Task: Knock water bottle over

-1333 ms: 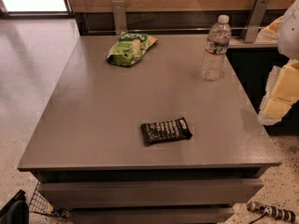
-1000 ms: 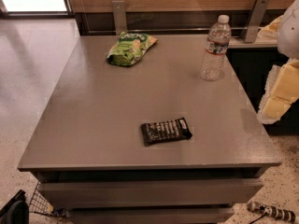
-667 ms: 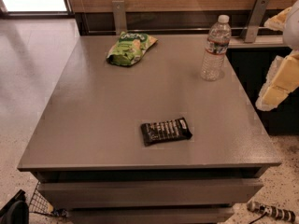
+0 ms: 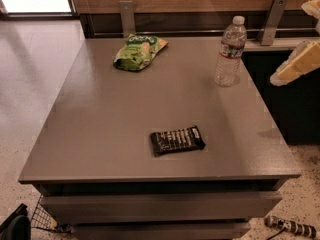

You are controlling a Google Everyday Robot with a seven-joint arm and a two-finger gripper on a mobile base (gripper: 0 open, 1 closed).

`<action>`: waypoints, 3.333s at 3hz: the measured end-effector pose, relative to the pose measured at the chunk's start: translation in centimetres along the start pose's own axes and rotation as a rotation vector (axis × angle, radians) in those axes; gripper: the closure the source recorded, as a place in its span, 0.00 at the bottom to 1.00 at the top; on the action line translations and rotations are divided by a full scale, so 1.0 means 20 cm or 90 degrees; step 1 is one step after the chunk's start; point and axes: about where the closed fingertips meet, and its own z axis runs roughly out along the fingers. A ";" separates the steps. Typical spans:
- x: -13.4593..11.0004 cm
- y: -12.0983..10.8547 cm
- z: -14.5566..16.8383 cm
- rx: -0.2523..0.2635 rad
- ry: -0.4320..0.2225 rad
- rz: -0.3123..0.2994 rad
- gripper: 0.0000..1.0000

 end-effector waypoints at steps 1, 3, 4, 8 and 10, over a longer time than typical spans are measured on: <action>0.02 -0.17 0.11 0.030 -0.125 0.056 0.00; 0.05 -0.29 0.35 0.019 -0.319 0.155 0.00; 0.01 -0.30 0.50 0.010 -0.427 0.184 0.00; -0.05 -0.21 0.79 -0.095 -0.487 0.287 0.00; -0.07 -0.19 0.82 -0.110 -0.482 0.297 0.46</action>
Offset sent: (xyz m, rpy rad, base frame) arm 0.1006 -0.0243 -0.0222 0.5849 -0.1865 0.0313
